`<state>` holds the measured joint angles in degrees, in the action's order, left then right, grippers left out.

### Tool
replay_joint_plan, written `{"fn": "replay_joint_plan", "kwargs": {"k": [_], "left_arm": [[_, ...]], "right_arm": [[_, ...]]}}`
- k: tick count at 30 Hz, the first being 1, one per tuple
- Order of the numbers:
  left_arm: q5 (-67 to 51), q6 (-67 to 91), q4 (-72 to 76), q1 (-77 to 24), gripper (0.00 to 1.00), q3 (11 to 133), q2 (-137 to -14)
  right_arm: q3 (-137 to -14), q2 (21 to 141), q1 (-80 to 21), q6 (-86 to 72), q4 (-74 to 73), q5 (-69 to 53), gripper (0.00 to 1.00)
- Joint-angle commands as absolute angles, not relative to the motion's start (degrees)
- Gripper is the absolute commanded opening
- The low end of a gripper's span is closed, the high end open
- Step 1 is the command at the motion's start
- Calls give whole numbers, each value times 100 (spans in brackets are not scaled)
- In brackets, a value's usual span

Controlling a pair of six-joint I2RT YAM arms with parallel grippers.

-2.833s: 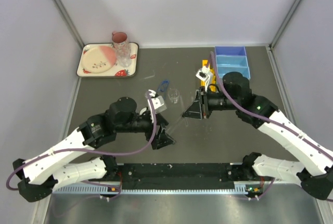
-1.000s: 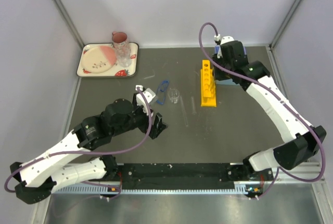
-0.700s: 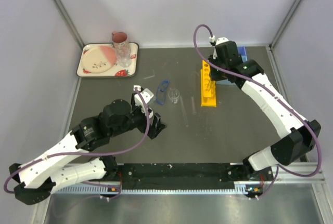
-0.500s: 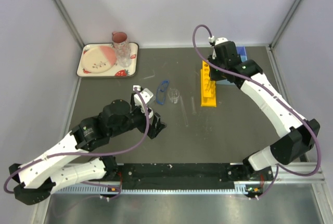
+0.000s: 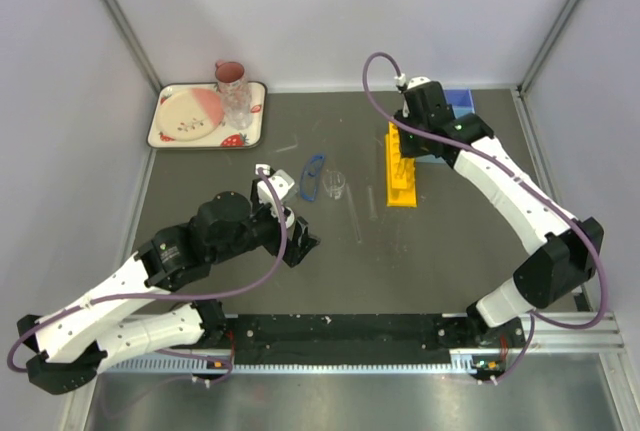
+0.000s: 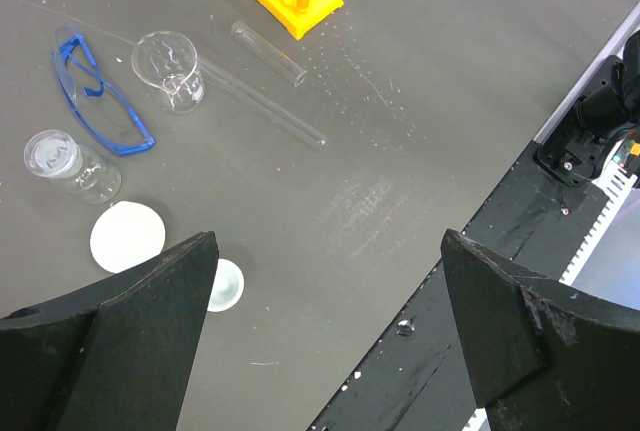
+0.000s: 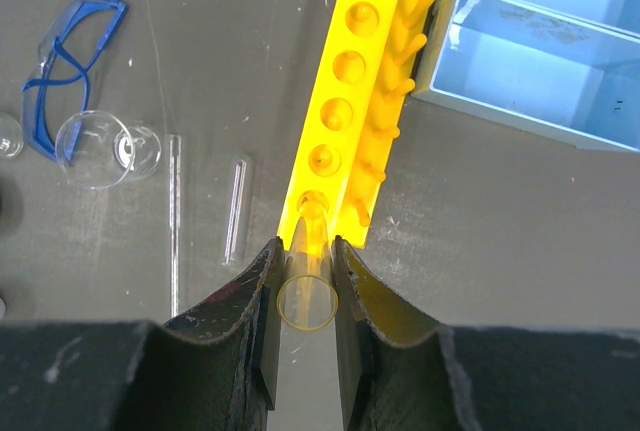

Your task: Organize the chemistry lab equipment

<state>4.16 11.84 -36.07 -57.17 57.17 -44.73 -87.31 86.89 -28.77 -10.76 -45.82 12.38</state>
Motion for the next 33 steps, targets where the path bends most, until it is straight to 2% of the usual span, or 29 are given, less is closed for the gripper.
{"fn": "replay_joint_plan", "kwargs": {"k": [1,23,33], "left_arm": [[475,1116,-3437,-5722,99,5643,-4421],[413,1151,-3410,-5713,99,5555,-4333],[404,1151,-3401,-5713,99,5555,-4298]], "right_arm": [[-8587,8657,-2988,-1186,-4403,1388,10],[-7814,8657,-3138,-1318,-4025,1503,10],[-7726,8640,-3155,-1336,-3990,1520,20]]}}
